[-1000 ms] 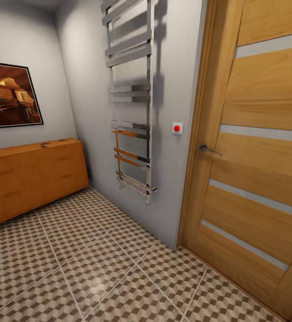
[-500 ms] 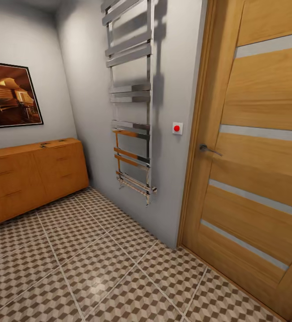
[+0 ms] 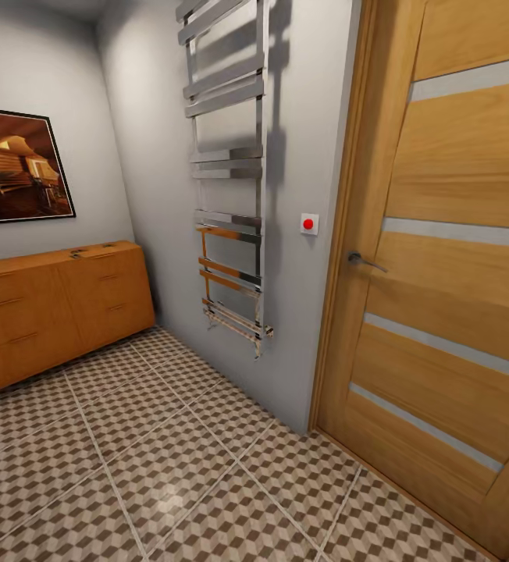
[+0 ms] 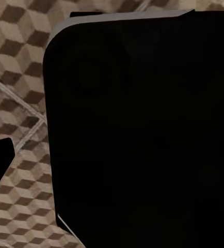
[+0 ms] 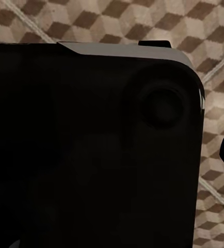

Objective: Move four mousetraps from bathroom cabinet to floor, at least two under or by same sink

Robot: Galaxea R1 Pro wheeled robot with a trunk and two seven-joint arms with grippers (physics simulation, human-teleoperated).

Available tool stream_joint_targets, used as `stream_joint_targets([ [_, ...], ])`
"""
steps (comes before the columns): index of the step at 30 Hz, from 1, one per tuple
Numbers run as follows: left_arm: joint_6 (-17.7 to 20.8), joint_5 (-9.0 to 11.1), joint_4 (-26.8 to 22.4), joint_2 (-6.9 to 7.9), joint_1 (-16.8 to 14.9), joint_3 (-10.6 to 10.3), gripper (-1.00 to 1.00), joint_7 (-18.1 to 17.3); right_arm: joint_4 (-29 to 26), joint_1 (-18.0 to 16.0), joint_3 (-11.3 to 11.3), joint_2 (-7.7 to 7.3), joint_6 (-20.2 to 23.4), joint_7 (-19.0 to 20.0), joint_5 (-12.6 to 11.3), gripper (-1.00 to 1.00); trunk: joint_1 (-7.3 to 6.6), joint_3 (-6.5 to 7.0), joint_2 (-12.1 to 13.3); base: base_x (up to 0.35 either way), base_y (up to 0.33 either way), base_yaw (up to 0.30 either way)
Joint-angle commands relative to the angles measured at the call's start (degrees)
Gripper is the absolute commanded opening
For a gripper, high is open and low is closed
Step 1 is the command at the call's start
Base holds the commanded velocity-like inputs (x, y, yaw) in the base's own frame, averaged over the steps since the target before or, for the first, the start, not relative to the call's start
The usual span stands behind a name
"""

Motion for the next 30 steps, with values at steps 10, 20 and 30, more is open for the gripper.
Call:
stream_joint_targets([
  [10,-1.6,0.0,-4.6,-0.19,0.0,0.1,1.0,0.1,-0.9,0.0,0.0,-0.04,-4.9,0.0,0.1,1.0,0.0,-0.06,0.0,0.0,0.0,0.0],
  [20,-1.6,-0.3,-15.4,0.92,0.0,0.2,1.0,0.4,-2.4,-0.1,0.0,-0.22,-16.6,0.2,0.2,1.0,0.0,-0.06,0.0,0.0,0.0,0.0],
  [30,1.1,-0.3,-24.8,1.96,-0.1,0.3,1.0,1.1,-17.5,-0.1,0.0,-0.5,-13.8,-1.2,0.5,1.0,0.0,-0.06,0.0,0.0,0.0,0.0],
])
